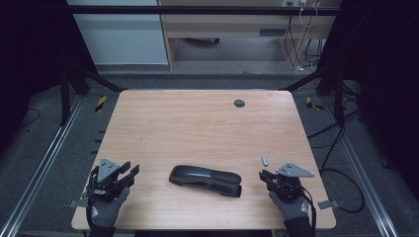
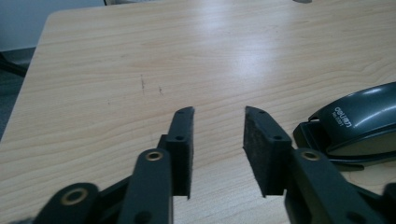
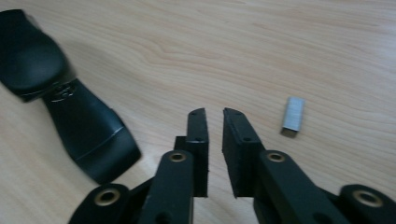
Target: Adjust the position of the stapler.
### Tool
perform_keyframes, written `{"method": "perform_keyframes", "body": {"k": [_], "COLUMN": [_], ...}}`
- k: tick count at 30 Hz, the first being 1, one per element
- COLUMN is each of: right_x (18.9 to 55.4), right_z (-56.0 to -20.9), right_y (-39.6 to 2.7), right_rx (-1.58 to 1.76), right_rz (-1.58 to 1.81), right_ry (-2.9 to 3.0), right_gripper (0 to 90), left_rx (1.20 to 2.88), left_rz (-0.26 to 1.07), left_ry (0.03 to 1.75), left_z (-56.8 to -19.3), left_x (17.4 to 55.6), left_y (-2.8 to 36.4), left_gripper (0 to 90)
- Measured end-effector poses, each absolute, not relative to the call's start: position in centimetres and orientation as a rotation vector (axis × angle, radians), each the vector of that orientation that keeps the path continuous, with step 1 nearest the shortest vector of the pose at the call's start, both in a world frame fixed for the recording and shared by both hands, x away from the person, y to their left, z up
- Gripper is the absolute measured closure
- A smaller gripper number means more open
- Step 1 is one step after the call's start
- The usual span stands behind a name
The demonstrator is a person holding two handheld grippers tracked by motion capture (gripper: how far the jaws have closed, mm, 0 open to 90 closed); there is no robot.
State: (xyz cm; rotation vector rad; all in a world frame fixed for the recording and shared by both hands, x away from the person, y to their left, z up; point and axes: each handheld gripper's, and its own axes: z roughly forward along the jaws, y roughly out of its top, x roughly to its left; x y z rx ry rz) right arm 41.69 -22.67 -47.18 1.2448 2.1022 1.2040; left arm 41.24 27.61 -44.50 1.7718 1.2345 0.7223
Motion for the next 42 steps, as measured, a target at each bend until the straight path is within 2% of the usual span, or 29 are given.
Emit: {"method": "perform_keyframes", "body": {"k": [2,11,15,21,32,42], "right_x": [41.4,40.4,40.0,39.6,39.3,39.4], "right_z": [-47.2,-47.8,-48.3,-48.8,-49.7,-50.0], "right_y": [-22.1,-19.8,-18.7,-18.0,-16.7,-15.8], "right_rx": [1.219,1.175,1.159,1.154,1.127,1.121], "right_rz": [1.226,1.273,1.272,1.282,1.277,1.258], "right_ry": [2.138,2.235,2.267,2.295,2.355,2.382], "right_gripper": [89.4,90.0,90.0,90.0,90.0,90.0], "left_rx": [1.774,1.812,1.833,1.879,1.952,2.006], "left_rz": [0.726,0.725,0.725,0.724,0.642,0.596], "left_ry": [1.225,1.204,1.193,1.160,1.120,1.076], "left_z": [-44.4,-44.9,-45.0,-45.2,-46.4,-47.4], "left_x": [41.1,41.6,42.3,43.8,47.3,47.8], "left_y": [27.5,26.5,25.6,23.7,19.5,17.6], "left_gripper": [70.9,86.5,89.8,90.0,90.0,90.0]}}
